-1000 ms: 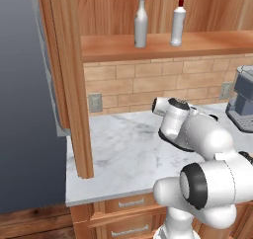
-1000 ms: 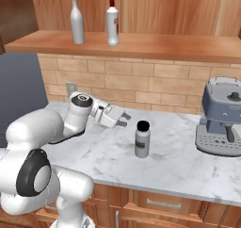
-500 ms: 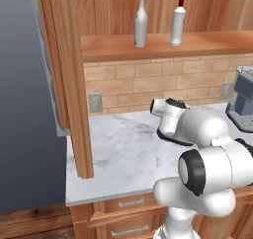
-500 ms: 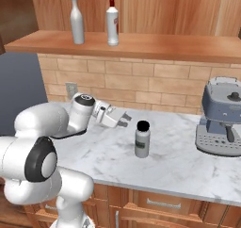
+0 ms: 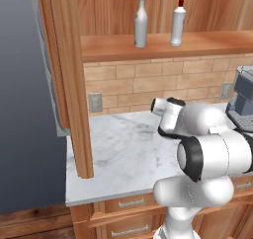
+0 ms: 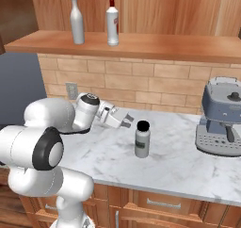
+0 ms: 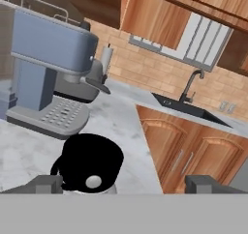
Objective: Sort all alcoholic drinks to one cabinet, and non-alcoholic drinks to the other.
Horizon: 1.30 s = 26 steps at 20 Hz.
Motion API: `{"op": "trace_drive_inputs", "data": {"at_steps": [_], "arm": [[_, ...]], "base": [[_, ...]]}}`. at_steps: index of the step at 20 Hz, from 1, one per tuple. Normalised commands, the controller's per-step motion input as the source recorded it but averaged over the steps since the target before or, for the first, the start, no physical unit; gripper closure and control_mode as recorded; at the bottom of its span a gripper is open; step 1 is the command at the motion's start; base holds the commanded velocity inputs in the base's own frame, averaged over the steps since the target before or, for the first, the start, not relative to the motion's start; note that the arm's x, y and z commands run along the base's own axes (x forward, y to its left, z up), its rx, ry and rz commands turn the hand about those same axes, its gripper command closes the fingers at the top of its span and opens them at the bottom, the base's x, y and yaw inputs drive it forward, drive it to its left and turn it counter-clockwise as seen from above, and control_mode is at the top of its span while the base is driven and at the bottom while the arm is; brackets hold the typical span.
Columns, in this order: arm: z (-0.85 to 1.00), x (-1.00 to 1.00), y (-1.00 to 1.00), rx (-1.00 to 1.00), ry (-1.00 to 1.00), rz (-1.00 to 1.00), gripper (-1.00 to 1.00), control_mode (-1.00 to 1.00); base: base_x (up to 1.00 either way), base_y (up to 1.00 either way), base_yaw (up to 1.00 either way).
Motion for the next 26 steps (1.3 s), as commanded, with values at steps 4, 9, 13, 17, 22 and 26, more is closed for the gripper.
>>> {"op": "trace_drive_inputs", "data": {"at_steps": [4,9,13,17,22,26], "arm": [[-0.1,0.15,-0.05,0.03,0.0,0.0,-1.0,-1.0],[-0.1,0.18,-0.01,0.01,0.0,0.0,-1.0,-1.0],[-0.18,0.1,-0.04,0.0,0.0,0.0,-1.0,-1.0],[-0.12,0.0,-0.17,0.0,-0.05,0.0,-1.0,-1.0],[-0.05,0.0,-0.25,0.0,-0.08,0.0,-1.0,-1.0],[-0.06,0.0,-0.17,0.0,-0.06,0.0,-1.0,-1.0]], "base": [[0.0,0.0,0.0],[0.0,0.0,0.0],[0.0,0.0,0.0],[0.0,0.0,0.0],[0.0,0.0,0.0],[0.0,0.0,0.0]]}}
